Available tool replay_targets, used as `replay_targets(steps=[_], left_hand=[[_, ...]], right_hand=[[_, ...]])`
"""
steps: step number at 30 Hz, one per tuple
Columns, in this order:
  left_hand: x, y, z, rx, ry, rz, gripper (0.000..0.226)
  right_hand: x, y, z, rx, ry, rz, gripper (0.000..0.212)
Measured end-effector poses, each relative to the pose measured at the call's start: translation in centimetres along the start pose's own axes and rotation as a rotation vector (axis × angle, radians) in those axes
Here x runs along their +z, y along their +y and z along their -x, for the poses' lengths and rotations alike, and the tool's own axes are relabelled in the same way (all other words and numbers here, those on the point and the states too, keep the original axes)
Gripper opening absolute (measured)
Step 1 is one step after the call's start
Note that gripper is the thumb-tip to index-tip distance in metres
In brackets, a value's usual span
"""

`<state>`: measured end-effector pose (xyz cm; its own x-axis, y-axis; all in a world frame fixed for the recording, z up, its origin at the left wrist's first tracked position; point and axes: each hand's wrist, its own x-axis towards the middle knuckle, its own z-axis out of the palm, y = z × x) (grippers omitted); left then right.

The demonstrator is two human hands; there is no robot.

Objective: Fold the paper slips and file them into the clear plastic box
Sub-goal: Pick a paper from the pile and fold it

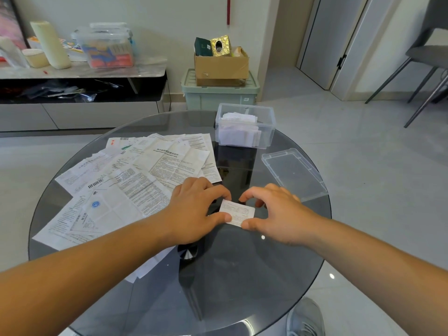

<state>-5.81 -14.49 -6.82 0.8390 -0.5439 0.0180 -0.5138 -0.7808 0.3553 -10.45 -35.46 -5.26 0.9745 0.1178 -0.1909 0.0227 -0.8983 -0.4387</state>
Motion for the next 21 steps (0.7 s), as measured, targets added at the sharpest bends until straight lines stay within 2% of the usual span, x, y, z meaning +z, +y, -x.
replay_targets(steps=[5,13,18,21], left_hand=[[-0.9,-0.8,-0.4,-0.001,-0.1,0.046,0.038],[-1.6,-0.9,-0.9,0.003,-0.164,0.062,0.04],[-0.8,-0.9,0.0,0.01,-0.105,0.035,0.045],[-0.4,-0.5,0.5,0.039,-0.058,-0.016,0.048]], right_hand=[[-0.6,0.1,0.2,0.022,-0.05,-0.019,0.053],[-0.8,-0.1,0.0,0.034,-0.083,-0.063,0.054],[-0.5,0.1,0.0,-0.006,-0.058,-0.076,0.046],[-0.7,0.6,0.5,-0.071,0.063,-0.159,0.036]])
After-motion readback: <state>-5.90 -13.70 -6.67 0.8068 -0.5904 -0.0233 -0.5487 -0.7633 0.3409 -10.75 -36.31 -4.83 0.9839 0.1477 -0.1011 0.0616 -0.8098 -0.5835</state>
